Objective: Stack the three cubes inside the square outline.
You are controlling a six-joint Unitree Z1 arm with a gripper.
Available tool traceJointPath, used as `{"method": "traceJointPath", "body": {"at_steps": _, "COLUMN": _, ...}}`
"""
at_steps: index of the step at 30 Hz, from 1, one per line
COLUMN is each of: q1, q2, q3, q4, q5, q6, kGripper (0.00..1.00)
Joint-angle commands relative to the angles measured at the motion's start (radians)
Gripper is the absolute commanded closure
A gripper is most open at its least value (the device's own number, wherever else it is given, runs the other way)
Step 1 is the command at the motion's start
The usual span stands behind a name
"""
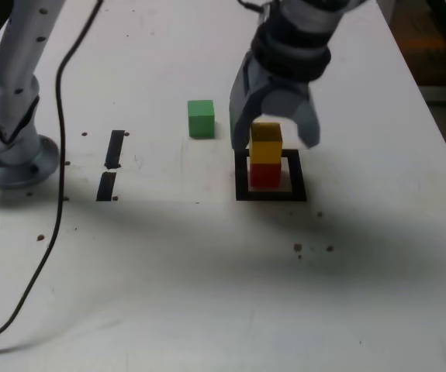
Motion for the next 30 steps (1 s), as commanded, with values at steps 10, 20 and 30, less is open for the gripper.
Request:
{"method": "traceJointPath", "body": {"at_steps": 10, "q1": 0.131, "q2": -0.389, "q3": 0.233, "q4": 0.104, "q5": 0.093, "q6": 0.094, "kGripper": 0.0}}
{"method": "traceJointPath", "body": {"at_steps": 20, "q1": 0.343, "q2": -0.301, "q3": 0.472, "q4": -0.106, "q5": 0.156, "q6": 0.19, "kGripper": 0.0}}
{"method": "traceJointPath", "body": {"at_steps": 30, "q1": 0.368, "q2": -0.225, "q3": 0.518, "q4": -0.256, "q5": 0.118, "q6": 0.198, "kGripper": 0.01}}
